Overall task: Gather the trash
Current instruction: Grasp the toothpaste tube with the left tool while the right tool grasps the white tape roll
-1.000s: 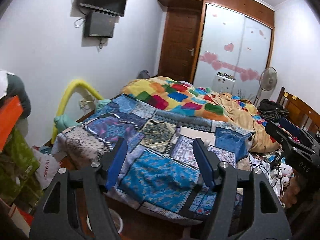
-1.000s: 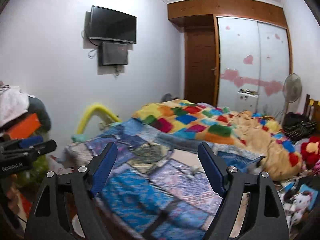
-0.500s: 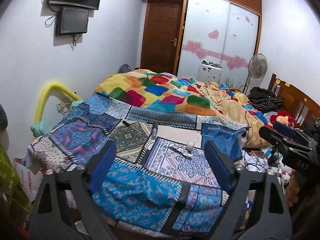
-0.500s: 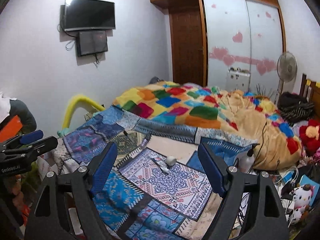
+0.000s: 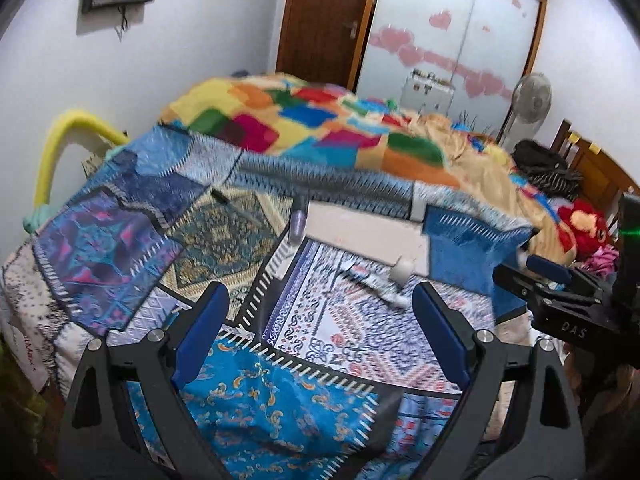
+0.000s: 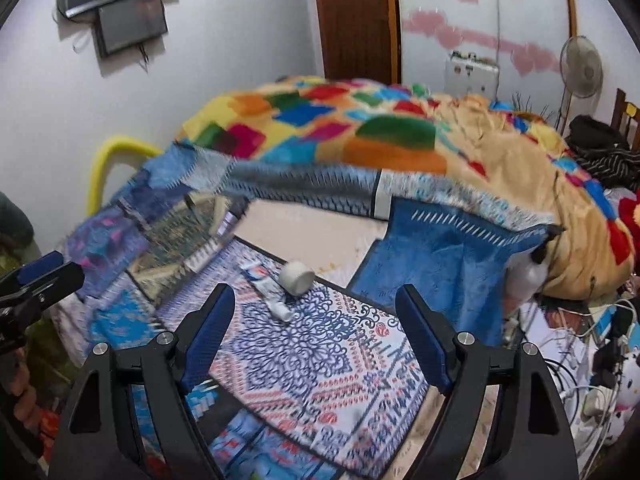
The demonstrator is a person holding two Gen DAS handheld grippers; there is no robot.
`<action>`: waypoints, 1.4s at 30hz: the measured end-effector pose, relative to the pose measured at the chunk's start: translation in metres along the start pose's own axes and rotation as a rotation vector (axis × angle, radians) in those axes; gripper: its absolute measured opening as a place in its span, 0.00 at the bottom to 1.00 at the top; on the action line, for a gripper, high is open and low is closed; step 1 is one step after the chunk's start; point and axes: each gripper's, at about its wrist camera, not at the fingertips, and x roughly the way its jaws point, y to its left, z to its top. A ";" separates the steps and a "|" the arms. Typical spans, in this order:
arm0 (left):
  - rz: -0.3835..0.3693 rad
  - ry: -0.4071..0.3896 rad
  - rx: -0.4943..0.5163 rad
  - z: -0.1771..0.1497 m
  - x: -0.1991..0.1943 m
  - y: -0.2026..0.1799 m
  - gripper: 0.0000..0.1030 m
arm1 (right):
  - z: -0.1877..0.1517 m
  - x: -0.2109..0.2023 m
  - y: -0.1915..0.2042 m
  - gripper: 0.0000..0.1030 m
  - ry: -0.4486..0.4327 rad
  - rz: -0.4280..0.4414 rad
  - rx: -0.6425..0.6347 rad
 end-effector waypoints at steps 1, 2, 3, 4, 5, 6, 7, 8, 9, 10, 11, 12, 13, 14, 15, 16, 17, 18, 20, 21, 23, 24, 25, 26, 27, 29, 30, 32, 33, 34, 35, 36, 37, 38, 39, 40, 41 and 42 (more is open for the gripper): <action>0.003 0.016 -0.003 0.000 0.008 0.002 0.90 | 0.001 0.009 -0.001 0.78 0.012 0.003 -0.003; 0.003 0.037 -0.006 -0.001 0.019 0.004 0.90 | 0.001 0.022 -0.001 0.78 0.031 0.006 -0.008; 0.003 0.056 -0.009 -0.002 0.030 0.006 0.90 | 0.001 0.031 -0.002 0.78 0.045 0.008 -0.008; 0.008 0.080 -0.014 -0.004 0.042 0.009 0.90 | 0.002 0.045 -0.002 0.78 0.064 0.020 -0.009; 0.009 0.094 -0.017 -0.005 0.052 0.011 0.90 | 0.002 0.055 -0.002 0.78 0.080 0.033 -0.011; 0.007 0.105 -0.022 -0.006 0.060 0.013 0.90 | 0.003 0.063 -0.001 0.78 0.089 0.039 -0.012; 0.006 0.116 -0.032 -0.008 0.070 0.014 0.90 | 0.003 0.075 0.000 0.78 0.102 0.052 -0.015; 0.005 0.123 -0.040 -0.009 0.076 0.015 0.90 | 0.004 0.082 0.000 0.78 0.107 0.054 -0.019; -0.001 0.132 -0.049 -0.010 0.084 0.016 0.89 | 0.004 0.089 0.001 0.77 0.110 0.054 -0.028; -0.008 0.139 -0.053 -0.010 0.089 0.016 0.86 | 0.005 0.098 0.003 0.76 0.113 0.057 -0.046; -0.017 0.144 -0.054 -0.010 0.092 0.016 0.85 | 0.005 0.103 0.004 0.72 0.116 0.059 -0.055; -0.027 0.150 -0.055 -0.009 0.096 0.015 0.82 | 0.005 0.111 0.005 0.70 0.124 0.064 -0.062; -0.045 0.161 -0.060 -0.008 0.101 0.014 0.78 | 0.006 0.116 0.004 0.68 0.132 0.072 -0.064; -0.060 0.172 -0.067 -0.007 0.106 0.014 0.77 | 0.007 0.124 0.003 0.63 0.144 0.084 -0.061; -0.079 0.186 -0.079 -0.006 0.111 0.013 0.74 | 0.007 0.130 0.002 0.54 0.160 0.090 -0.052; -0.087 0.193 -0.083 -0.006 0.115 0.012 0.70 | 0.006 0.136 0.000 0.51 0.182 0.110 -0.040; -0.093 0.201 -0.085 -0.005 0.120 0.010 0.68 | 0.006 0.140 -0.002 0.45 0.194 0.132 -0.029; -0.097 0.207 -0.083 -0.005 0.123 0.007 0.65 | 0.006 0.141 -0.003 0.37 0.202 0.151 -0.018; -0.104 0.218 -0.084 -0.005 0.130 0.002 0.61 | 0.004 0.139 -0.005 0.37 0.198 0.178 -0.004; -0.107 0.223 -0.088 -0.004 0.133 -0.001 0.59 | 0.003 0.136 -0.006 0.37 0.184 0.169 -0.006; -0.121 0.242 -0.095 -0.004 0.141 -0.009 0.55 | 0.001 0.125 -0.009 0.37 0.156 0.142 -0.009; -0.130 0.249 -0.099 -0.004 0.145 -0.013 0.53 | 0.001 0.121 -0.011 0.37 0.147 0.130 -0.007; -0.136 0.254 -0.101 -0.003 0.148 -0.017 0.51 | 0.001 0.113 -0.015 0.37 0.134 0.115 -0.004; -0.143 0.259 -0.103 -0.003 0.151 -0.021 0.51 | 0.000 0.106 -0.019 0.37 0.120 0.100 -0.001; -0.152 0.264 -0.107 -0.003 0.154 -0.024 0.51 | 0.000 0.101 -0.023 0.37 0.109 0.090 0.002; -0.175 0.281 -0.121 -0.003 0.163 -0.034 0.51 | -0.001 0.087 -0.031 0.37 0.080 0.067 0.007; -0.179 0.288 -0.125 -0.003 0.166 -0.037 0.51 | -0.002 0.082 -0.035 0.37 0.068 0.056 0.007; -0.173 0.314 -0.126 0.001 0.178 -0.046 0.51 | -0.003 0.073 -0.042 0.37 0.048 0.035 0.007; -0.164 0.324 -0.123 0.003 0.181 -0.049 0.51 | -0.001 0.072 -0.043 0.37 0.044 0.027 0.006; -0.149 0.334 -0.115 0.004 0.186 -0.053 0.51 | -0.001 0.068 -0.046 0.37 0.036 0.017 0.006; -0.123 0.323 -0.106 0.005 0.187 -0.056 0.51 | -0.002 0.066 -0.048 0.37 0.032 0.014 0.006; -0.100 0.321 -0.097 0.007 0.188 -0.061 0.51 | -0.002 0.063 -0.050 0.37 0.029 0.012 0.008; -0.092 0.324 -0.092 0.008 0.189 -0.063 0.51 | -0.002 0.060 -0.052 0.37 0.025 0.012 0.014; -0.072 0.318 -0.085 0.009 0.190 -0.066 0.51 | -0.003 0.057 -0.054 0.37 0.022 0.011 0.019; -0.041 0.311 -0.062 0.009 0.190 -0.072 0.51 | -0.003 0.056 -0.057 0.37 0.020 0.007 0.027; -0.011 0.306 -0.026 0.010 0.190 -0.076 0.51 | -0.003 0.054 -0.059 0.37 0.019 0.004 0.033; 0.014 0.302 0.005 0.007 0.190 -0.081 0.51 | -0.004 0.053 -0.060 0.37 0.019 0.002 0.038; 0.045 0.297 0.046 0.004 0.191 -0.088 0.51 | -0.005 0.052 -0.062 0.37 0.020 0.001 0.043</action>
